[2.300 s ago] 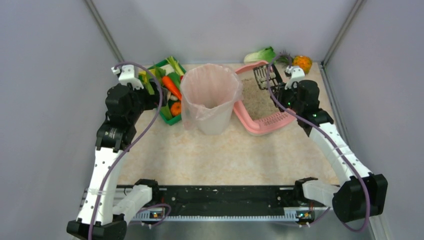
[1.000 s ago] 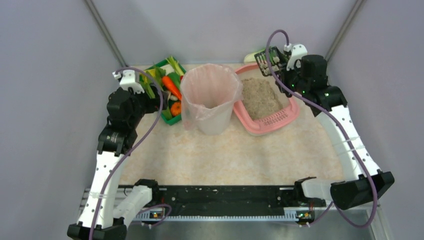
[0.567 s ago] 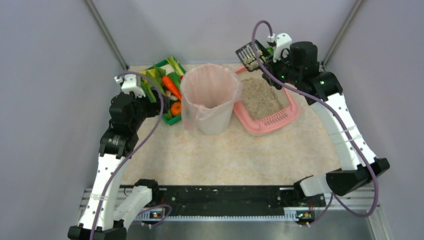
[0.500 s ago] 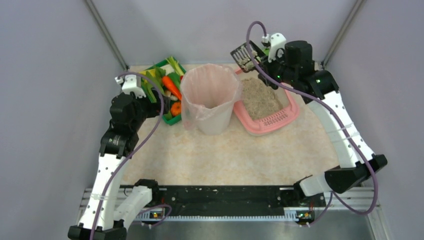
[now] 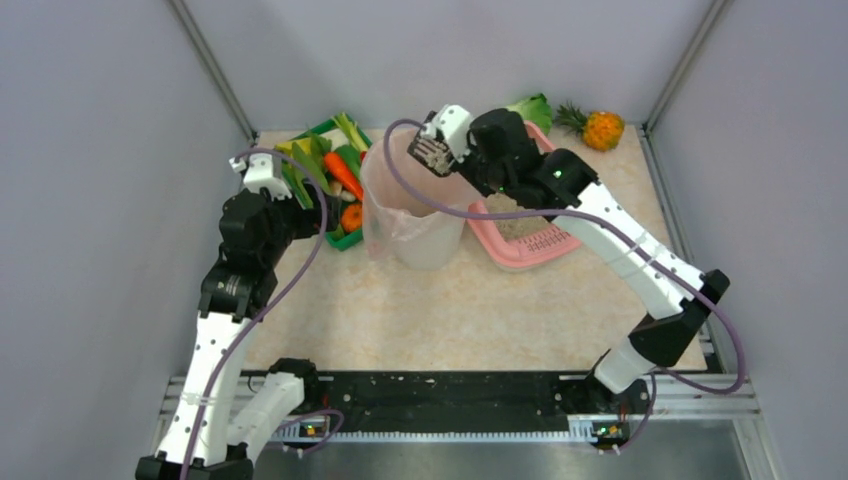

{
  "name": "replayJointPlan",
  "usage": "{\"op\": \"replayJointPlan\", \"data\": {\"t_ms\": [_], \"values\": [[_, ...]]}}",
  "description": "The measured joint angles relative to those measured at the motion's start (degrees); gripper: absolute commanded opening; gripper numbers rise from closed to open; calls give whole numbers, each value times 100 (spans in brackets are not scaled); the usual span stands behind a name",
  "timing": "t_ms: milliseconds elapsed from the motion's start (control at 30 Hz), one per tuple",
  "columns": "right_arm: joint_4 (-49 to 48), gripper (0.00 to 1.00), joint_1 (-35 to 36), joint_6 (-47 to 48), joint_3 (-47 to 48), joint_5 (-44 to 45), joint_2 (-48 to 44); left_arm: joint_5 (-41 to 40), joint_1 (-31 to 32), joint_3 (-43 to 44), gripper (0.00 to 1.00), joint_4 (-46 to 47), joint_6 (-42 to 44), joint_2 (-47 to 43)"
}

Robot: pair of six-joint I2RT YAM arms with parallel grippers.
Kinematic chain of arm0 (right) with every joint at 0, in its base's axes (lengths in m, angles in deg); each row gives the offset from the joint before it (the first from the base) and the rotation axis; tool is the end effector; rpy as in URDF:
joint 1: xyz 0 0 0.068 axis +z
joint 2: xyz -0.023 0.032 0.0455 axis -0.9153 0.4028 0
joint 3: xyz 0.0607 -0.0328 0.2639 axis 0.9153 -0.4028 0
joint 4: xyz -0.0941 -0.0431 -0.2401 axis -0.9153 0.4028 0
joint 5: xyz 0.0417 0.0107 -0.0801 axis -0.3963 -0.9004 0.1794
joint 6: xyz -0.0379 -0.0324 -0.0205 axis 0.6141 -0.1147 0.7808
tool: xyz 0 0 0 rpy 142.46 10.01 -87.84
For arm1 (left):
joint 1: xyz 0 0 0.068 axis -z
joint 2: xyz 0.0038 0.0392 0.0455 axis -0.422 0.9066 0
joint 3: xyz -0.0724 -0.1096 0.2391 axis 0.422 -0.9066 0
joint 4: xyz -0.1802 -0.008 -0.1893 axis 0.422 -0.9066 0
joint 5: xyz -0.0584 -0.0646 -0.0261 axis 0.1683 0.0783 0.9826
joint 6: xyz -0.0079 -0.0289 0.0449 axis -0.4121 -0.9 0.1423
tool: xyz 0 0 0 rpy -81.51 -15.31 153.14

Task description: Clean the litter box

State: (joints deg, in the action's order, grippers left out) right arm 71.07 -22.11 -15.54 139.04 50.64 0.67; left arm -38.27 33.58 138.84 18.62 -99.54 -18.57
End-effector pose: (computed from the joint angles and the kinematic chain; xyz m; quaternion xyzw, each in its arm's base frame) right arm 0.2395 0.2212 0.4463 -0.3990 0.7786 0.0119 0.4842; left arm 0.1684 -0.0266 0.3875 -0.0565 0.7895 -0.1524 0.5918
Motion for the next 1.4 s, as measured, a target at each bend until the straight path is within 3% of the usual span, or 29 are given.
{"op": "replayJointPlan", "data": {"t_ms": [200, 367, 567, 767, 1067, 1233, 1400], "values": [[-214, 0, 743, 1023, -219, 1390, 166, -26, 0, -4, 99, -2, 4, -42], [-892, 0, 1137, 2081, -1060, 2031, -111, -63, 0, -9, 99, 0, 7, -87], [-1764, 0, 1486, 3488, -2035, 2247, -704, -70, 0, -37, 99, -2, 22, -90], [-3220, 0, 1567, 5193, -2833, 2389, -1161, -186, 4, -74, 99, -4, 50, -133], [-4830, 0, 1572, 7383, -3539, 2581, -1193, -376, 4, -122, 99, 2, 133, -341], [-5213, 0, 1574, 8072, -3571, 2640, -1180, -409, 4, -236, 99, 4, 153, -452], [-5003, 0, 1576, 8408, -3574, 2583, -1185, -409, 4, -367, 99, -2, 153, -516]]}}
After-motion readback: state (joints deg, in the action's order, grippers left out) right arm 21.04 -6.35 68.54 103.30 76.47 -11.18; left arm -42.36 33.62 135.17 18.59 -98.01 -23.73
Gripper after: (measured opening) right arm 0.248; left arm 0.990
